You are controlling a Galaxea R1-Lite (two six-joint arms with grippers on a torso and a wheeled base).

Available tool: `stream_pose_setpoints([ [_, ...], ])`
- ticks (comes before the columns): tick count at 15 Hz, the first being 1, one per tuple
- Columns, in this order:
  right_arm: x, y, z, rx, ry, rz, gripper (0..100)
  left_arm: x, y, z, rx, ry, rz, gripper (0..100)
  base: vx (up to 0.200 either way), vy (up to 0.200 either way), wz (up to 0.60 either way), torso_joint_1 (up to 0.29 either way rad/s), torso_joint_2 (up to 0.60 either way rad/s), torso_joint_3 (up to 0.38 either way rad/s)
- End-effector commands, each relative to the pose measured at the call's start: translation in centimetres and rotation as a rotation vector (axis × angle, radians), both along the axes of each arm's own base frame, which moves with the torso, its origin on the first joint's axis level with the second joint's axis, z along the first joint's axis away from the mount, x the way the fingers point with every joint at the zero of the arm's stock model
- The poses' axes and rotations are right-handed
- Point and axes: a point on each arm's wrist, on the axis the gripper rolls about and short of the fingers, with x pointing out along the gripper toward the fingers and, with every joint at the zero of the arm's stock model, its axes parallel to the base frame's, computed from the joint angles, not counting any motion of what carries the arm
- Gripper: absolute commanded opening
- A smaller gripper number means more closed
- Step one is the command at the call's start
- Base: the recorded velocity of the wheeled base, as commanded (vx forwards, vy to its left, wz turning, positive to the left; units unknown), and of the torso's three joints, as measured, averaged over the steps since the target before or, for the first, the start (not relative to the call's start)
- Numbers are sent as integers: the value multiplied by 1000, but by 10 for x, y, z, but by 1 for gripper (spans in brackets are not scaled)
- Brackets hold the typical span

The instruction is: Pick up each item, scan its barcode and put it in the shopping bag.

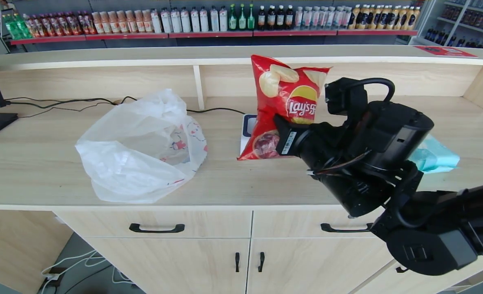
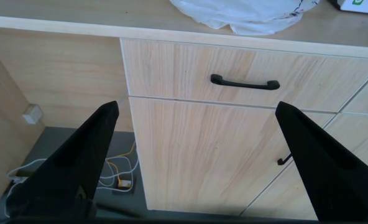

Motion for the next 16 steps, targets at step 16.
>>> stream_pose_setpoints([
  [16, 13, -60, -1, -45, -145, 24, 0, 0, 0, 0, 1, 0, -3, 100, -38, 0, 0, 1, 1, 0],
])
